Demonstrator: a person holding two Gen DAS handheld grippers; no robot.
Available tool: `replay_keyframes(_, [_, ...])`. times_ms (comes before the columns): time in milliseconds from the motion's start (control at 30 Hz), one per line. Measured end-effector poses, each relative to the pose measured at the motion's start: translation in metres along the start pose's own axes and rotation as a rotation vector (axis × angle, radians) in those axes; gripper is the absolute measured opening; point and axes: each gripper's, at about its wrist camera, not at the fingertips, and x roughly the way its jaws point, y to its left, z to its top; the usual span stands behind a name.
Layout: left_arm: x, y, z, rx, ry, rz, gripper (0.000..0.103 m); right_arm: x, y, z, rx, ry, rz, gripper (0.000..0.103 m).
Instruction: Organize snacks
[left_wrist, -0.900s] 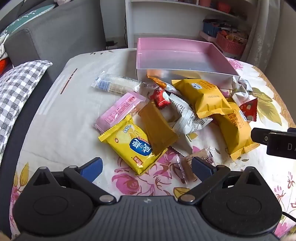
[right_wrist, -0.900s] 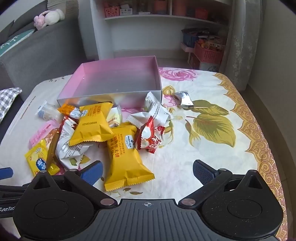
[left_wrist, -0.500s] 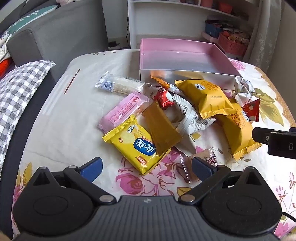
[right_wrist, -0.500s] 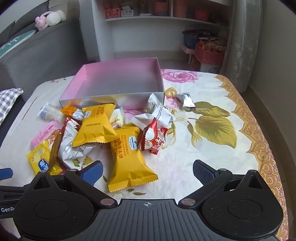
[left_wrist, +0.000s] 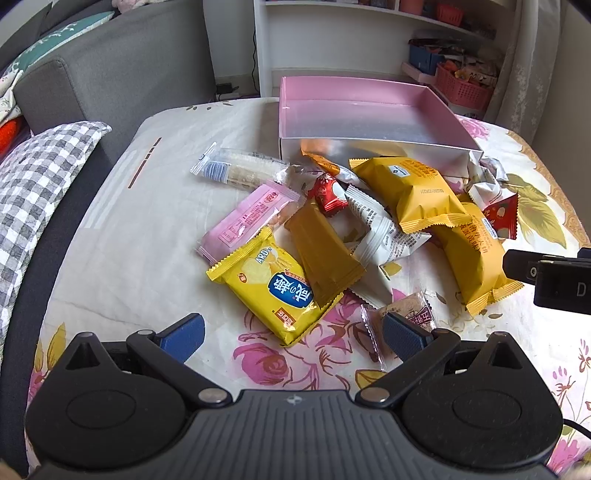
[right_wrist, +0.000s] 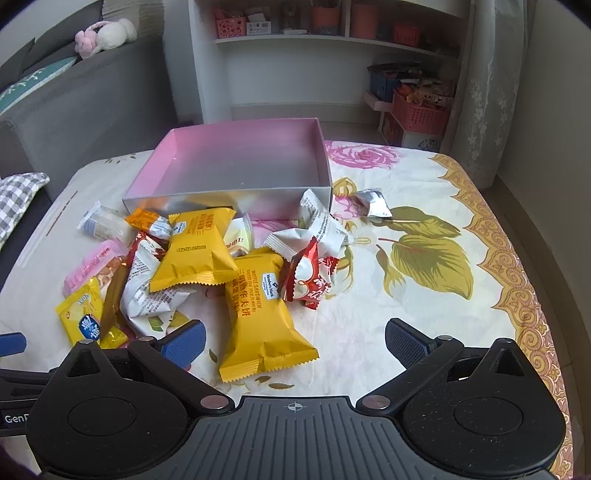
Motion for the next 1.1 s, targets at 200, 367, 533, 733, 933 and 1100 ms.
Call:
replay_keyframes(200, [-0.0015, 0.0010, 0.0004, -0.002, -0.003, 0.001, 0.103, -0.0008, 0.0003, 0.0008, 0.002, -0.005, 0.000, 0.103])
replay_keyframes(367, [-0.0020, 0.0017, 0.0011, -0.003, -0.002, 0.001, 0.103, 0.0000, 0.0023, -0.0002, -0.004, -0.002, -0.001, 0.103])
replay_keyframes(533, [-0.0020, 0.0021, 0.0011, -0.002, -0.004, 0.002, 0.103, -0.0006, 0.0021, -0.0002, -0.004, -0.005, 0.000, 0.103])
replay_keyframes(733, [-0.0019, 0.0021, 0.0009, -0.002, -0.004, 0.001, 0.103, -0.0005, 0.0017, -0.0001, -0.003, -0.005, 0.001, 0.103])
replay_keyframes(933, [-0.0018, 0.0022, 0.0006, -0.002, -0.004, 0.002, 0.103, -0.0001, 0.0017, 0.0000, -0.003, -0.004, 0.000, 0.103])
replay_keyframes(1100, [-0.0025, 0.0022, 0.0009, -0.003, -0.004, 0.002, 0.103, -0.0004, 0.0015, -0.0006, -0.004, -0.004, 0.000, 0.103])
